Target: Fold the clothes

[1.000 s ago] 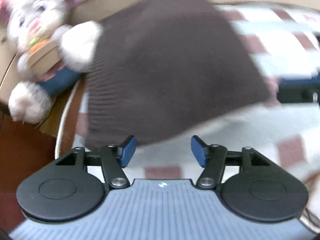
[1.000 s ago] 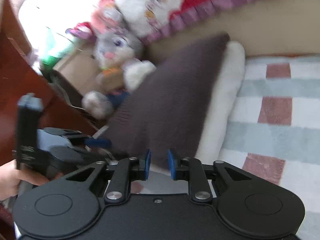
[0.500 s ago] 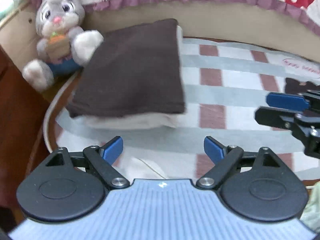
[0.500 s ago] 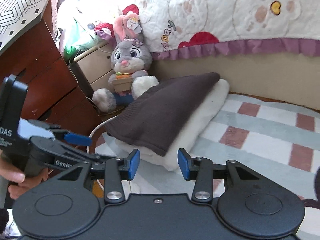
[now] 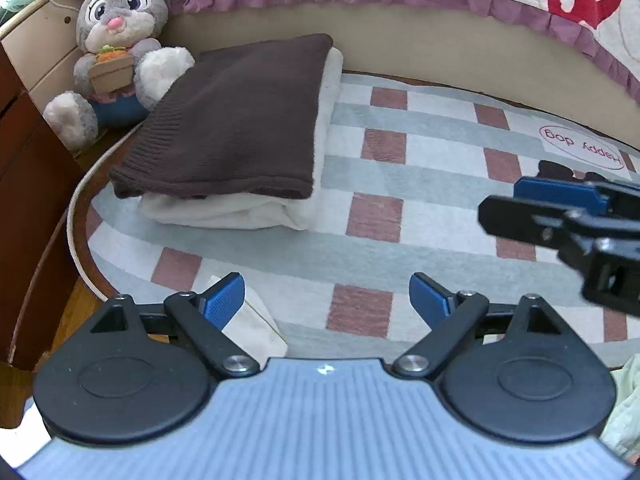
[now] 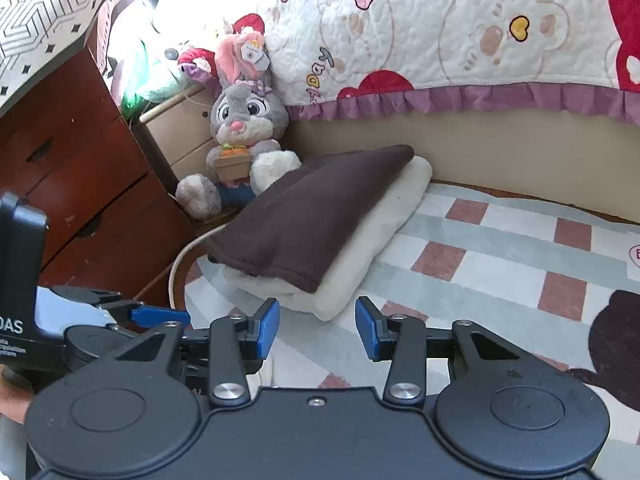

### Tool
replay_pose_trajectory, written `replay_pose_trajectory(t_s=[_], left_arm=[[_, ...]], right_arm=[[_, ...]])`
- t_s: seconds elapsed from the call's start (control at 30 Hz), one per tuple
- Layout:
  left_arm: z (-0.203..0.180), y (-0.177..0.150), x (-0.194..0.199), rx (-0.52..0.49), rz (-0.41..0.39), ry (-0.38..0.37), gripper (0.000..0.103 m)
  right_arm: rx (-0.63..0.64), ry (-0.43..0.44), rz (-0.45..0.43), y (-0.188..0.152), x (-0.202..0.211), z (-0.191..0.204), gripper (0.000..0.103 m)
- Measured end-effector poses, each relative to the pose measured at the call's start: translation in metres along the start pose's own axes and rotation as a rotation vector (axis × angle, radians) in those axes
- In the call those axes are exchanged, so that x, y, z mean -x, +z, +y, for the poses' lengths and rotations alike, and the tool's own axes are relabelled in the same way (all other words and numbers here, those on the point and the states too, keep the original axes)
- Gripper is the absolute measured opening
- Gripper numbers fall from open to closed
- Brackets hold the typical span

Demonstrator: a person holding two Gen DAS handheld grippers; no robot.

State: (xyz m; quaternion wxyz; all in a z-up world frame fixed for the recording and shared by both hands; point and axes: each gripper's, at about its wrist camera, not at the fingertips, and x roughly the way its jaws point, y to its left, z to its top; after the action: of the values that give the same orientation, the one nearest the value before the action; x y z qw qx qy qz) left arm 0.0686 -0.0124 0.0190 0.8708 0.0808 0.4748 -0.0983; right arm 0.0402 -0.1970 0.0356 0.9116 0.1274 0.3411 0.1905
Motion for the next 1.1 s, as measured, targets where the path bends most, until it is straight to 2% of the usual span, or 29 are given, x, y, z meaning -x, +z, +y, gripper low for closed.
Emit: replay_pose_trajectory(t_s=[0.13, 0.27, 0.57, 0.93, 1.1], left_arm=[[-0.007, -0.001, 0.0, -0.019, 0.003, 0.015, 0.09], [-0.015, -0.002, 0.0, -0.039, 0.004, 0.027, 0.092], [-0.024, -0.004, 0.005, -0.043, 0.007, 0.014, 0.095], [-0.034, -0.002, 0.002, -0.033, 0.013, 0.053, 0.096], [-0.036, -0.002, 0.005, -0.014, 0.003, 0.017, 0.096]], right_arm=[[0.002, -0.035, 0.011, -0.001, 0.0, -0.002, 0.054], [-0.004, -0.056, 0.009, -0.002, 0.002, -0.009, 0.055], [-0.038, -0.041, -0.024, -0.003, 0.003, -0.02, 0.057], [-0.062, -0.033, -0.027, -0.004, 0.006, -0.029, 0.057], [-0.081, -0.04, -0.019, -0.006, 0.006, -0.035, 0.059]])
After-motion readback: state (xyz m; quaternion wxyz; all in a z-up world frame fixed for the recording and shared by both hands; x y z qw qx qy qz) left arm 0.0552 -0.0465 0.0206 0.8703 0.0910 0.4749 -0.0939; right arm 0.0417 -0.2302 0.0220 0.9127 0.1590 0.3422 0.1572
